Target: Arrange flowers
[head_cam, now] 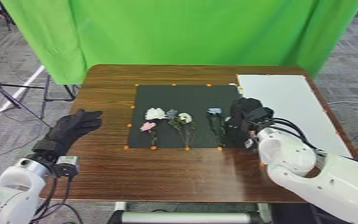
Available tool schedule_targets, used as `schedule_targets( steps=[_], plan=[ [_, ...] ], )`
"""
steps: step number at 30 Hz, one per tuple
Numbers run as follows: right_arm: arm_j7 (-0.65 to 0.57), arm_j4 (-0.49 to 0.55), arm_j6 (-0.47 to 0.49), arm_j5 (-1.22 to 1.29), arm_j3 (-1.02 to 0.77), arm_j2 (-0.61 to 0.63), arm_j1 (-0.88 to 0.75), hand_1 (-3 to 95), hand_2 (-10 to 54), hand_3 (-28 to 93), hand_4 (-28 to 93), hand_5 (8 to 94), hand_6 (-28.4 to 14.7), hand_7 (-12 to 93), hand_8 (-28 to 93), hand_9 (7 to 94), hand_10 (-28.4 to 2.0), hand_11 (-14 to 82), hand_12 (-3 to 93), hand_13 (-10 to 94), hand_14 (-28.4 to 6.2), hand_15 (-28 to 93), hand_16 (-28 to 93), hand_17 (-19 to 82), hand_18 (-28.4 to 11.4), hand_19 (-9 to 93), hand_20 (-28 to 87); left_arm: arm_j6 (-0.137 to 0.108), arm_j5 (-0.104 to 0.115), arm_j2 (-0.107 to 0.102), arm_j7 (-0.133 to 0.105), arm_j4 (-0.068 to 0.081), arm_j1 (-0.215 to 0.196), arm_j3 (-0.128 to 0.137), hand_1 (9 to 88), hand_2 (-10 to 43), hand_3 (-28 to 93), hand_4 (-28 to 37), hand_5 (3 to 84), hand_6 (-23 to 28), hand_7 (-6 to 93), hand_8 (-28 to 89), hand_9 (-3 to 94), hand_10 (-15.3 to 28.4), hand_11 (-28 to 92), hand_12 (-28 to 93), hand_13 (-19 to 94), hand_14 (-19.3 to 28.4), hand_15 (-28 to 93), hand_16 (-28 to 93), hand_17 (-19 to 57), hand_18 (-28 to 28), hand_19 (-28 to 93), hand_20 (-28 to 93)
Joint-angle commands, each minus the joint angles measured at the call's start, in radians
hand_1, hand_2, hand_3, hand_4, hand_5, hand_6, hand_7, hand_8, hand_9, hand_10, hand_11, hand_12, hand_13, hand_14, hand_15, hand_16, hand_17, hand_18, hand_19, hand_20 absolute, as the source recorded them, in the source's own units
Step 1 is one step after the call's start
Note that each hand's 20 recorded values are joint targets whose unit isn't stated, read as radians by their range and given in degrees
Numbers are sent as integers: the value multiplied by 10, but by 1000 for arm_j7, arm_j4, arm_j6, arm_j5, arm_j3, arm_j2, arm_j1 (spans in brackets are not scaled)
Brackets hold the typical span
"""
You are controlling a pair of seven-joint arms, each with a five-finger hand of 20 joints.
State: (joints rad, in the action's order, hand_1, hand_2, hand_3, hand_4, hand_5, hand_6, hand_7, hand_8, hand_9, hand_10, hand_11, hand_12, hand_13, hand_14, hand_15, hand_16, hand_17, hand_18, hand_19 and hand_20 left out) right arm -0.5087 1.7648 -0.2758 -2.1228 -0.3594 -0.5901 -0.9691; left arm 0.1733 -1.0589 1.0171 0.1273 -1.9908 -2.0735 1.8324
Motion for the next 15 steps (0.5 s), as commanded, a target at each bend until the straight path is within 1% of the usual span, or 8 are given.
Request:
schedule_targets(
  steps=[1,4,7,11,12,15],
  plan=[
    [16,10,24,3,4,1,15,508,-70,581,-121,763,13,206,88,822,-122,189,230,865,-27,690,324,597,-163,932,663,11,-4,2,4,2,0,1,216,161,544,-283,426,51,107,-58,397,157,183,89,294,180,159,-32,2,110,140,101],
    [21,11,32,4,6,5,18,492,-87,581,-111,750,11,205,87,810,-121,190,223,861,-28,691,325,593,-164,932,663,10,-4,3,6,0,-6,8,218,162,541,-283,426,53,107,-58,398,159,182,88,294,181,158,-32,2,111,140,101],
    [21,12,30,0,9,15,23,486,-91,581,-111,743,11,203,86,803,-122,189,222,859,-28,691,325,593,-164,932,662,12,-5,1,7,2,0,5,217,162,540,-283,426,53,106,-57,398,159,181,88,293,182,159,-32,1,111,140,100],
    [27,23,38,8,-3,31,19,484,-93,581,-105,737,9,202,87,799,-123,187,220,858,-29,692,325,592,-165,932,663,13,-6,1,10,1,1,5,218,163,540,-283,426,53,105,-57,399,160,181,89,294,183,159,-31,0,112,142,100],
    [30,26,42,10,-9,34,17,482,-94,570,-96,733,8,200,87,797,-124,186,221,857,-29,694,322,590,-164,932,663,9,-6,1,9,1,2,3,217,162,541,-283,426,53,105,-57,399,160,181,88,294,183,159,-32,0,112,143,100],
    [41,39,61,19,-27,46,12,448,-95,593,-100,714,8,194,78,782,-127,178,218,856,-29,694,323,590,-165,932,664,12,-6,2,13,0,-1,6,219,163,538,-283,426,53,105,-57,400,161,181,89,294,183,159,-32,0,112,144,100]
  ],
)
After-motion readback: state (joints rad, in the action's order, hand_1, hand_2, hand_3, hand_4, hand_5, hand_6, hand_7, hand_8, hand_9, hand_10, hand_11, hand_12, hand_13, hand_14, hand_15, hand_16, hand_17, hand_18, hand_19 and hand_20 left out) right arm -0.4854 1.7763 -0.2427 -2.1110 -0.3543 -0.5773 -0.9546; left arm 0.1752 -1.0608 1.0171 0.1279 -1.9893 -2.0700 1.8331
